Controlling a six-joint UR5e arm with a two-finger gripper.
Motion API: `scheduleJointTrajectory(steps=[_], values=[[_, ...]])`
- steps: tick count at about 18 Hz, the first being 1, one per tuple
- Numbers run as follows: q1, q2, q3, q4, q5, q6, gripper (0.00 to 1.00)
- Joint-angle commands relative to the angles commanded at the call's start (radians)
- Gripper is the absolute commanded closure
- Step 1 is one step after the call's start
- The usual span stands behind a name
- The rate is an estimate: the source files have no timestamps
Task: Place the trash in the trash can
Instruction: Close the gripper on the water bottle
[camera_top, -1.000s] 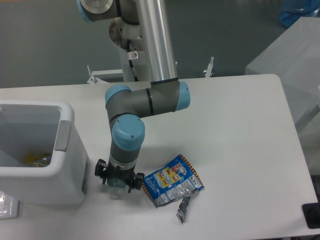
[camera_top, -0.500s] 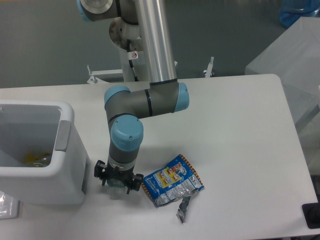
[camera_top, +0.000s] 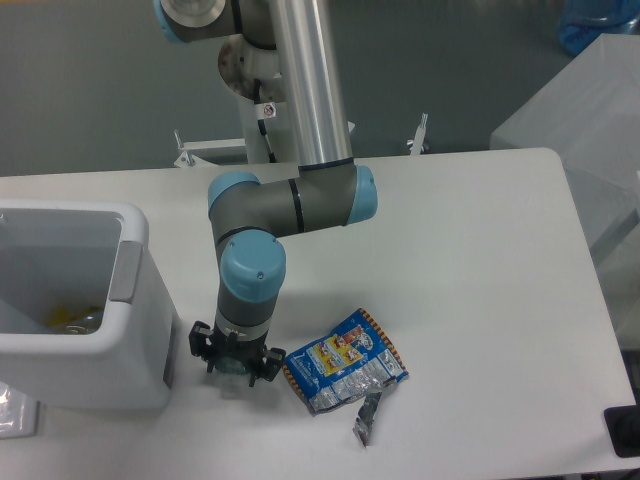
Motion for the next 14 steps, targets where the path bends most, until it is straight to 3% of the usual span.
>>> scheduleJointTrajectory(steps=[14], values=[[0.000, 0.003, -0.003, 0.000, 0.000, 0.002, 0.36]])
